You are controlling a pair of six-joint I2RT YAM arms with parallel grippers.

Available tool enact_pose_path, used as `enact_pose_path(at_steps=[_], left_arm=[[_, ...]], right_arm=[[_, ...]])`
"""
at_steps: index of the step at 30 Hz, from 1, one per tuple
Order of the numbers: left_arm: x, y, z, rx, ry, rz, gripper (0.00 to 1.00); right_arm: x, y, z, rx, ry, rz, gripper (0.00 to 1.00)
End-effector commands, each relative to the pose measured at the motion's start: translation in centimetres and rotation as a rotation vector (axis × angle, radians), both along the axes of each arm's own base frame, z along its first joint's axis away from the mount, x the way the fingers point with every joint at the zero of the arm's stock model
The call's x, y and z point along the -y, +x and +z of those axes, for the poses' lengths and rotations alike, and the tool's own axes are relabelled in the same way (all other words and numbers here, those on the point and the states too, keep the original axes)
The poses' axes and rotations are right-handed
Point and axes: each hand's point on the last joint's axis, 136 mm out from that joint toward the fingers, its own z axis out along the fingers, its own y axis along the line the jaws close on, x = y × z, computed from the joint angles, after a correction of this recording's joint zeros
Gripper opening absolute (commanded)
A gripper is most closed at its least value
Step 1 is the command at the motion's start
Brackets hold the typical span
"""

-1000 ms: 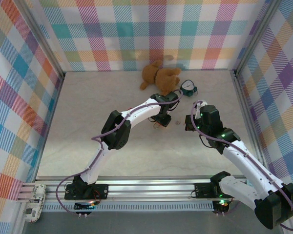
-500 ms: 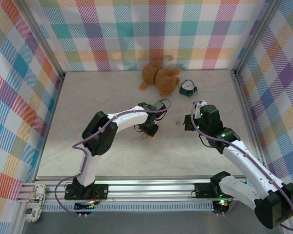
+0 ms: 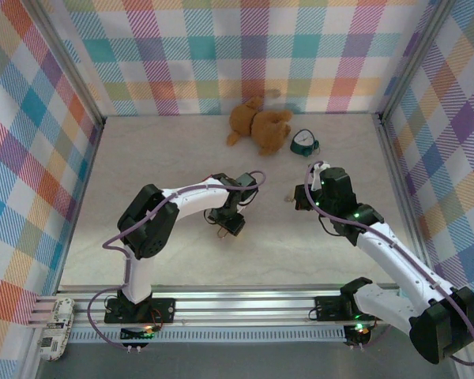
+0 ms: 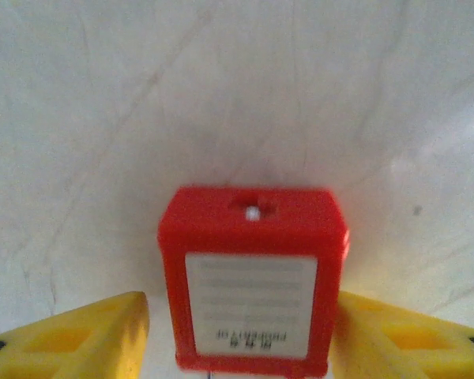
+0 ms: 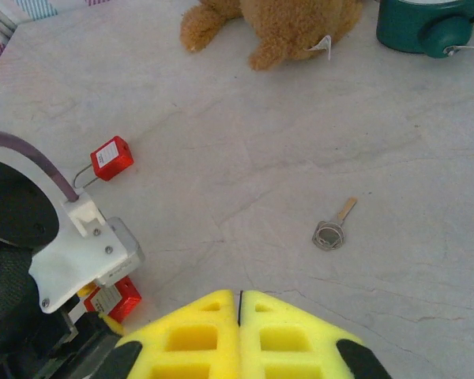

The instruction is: Unlock with the key

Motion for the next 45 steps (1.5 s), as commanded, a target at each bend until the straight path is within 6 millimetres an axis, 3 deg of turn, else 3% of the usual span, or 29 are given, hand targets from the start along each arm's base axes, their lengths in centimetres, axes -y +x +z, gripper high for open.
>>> enact_pose_path(at_steps=[1, 4, 12, 21, 32, 41, 45], left_arm=[[-1.0, -1.3, 0.4, -0.082, 0.058, -0.017, 0.62], [-1.2, -1.4, 0.2, -0.101, 0.079, 0.001, 0.59], [1.0, -0.8, -0.2, -0.116, -0.005, 0.028, 0.56], [2.1, 0.0, -0.2, -0.106, -0.034, 0.050, 0.56], [1.1, 0.7, -1.2, -0.039, -0.017, 0.074, 0.46], [0.4, 1.3, 0.6, 0.076, -0.065, 0.060, 0.36], [1.4, 1.4, 2.0, 0.148, -0.176, 0.046, 0.33]], right_arm=[[-0.3, 0.4, 2.2, 0.039, 0.036, 0.003, 0.05], [-0.3, 0.3, 2.4, 0.040, 0.038, 0.003, 0.05], [-0.3, 0.2, 2.2, 0.039, 0.045, 0.005, 0.05], [-0.2, 0.1, 1.8, 0.042, 0.033, 0.008, 0.05], [-0.5, 0.0, 1.4, 0.038, 0.048, 0.022, 0.05], [-0.9, -0.4, 1.3, 0.024, 0.077, 0.034, 0.05], [-1.3, -0.4, 1.1, 0.013, 0.086, 0.033, 0.05]])
